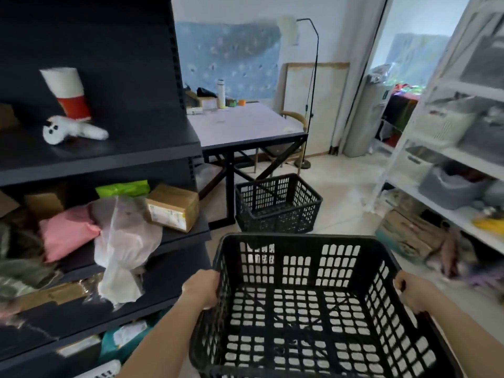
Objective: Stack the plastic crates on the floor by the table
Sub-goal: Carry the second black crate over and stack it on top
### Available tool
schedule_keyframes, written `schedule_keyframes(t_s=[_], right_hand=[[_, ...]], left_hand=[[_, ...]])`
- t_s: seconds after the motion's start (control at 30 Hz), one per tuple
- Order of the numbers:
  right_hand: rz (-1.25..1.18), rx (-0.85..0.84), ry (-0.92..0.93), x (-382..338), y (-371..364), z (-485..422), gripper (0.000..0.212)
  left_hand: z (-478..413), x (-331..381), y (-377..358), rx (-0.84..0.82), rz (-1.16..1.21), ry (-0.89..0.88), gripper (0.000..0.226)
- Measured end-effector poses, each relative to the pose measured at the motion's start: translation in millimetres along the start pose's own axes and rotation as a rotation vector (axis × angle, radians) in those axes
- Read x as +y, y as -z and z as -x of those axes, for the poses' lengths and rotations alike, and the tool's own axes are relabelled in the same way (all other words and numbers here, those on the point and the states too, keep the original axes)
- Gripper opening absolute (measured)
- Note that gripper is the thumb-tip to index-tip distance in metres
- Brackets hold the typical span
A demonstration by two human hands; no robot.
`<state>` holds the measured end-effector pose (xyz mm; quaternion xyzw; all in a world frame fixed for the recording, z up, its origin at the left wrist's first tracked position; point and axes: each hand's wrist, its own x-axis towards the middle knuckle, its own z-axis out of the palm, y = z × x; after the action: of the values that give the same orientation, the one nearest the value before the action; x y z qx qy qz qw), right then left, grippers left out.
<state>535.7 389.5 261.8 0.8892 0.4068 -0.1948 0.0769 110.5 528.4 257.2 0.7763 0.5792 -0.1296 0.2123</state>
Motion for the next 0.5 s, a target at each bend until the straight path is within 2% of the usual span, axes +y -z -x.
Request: schedule_keyframes(t_s=[0.1, 0.23, 0.33, 0.43, 0.5], right_hand=[[-0.028, -0.013, 0.001, 2, 34, -50, 0.021], [-0.002, -0.061, 0.028, -9, 93, -135, 0.026], [-0.071, -0.068, 0.104, -23, 138, -210, 0.024], [-0.122, -0.038, 0.183, -39, 175, -269, 0.033], [-0.1, -0.003, 0.22, -54, 202, -304, 0.021]], left_hand=[[-52, 28, 27, -0.032, 0.001, -0.034, 0.01], [-121, 73, 78, -0.079, -0.013, 0.008, 0.011], [-168, 103, 112, -0.049, -0.015, 0.079, 0.03], [-208, 126, 145, -0.003, -0.041, 0.136, 0.031], [-236, 135, 164, 0.039, 0.01, 0.165, 0.025]])
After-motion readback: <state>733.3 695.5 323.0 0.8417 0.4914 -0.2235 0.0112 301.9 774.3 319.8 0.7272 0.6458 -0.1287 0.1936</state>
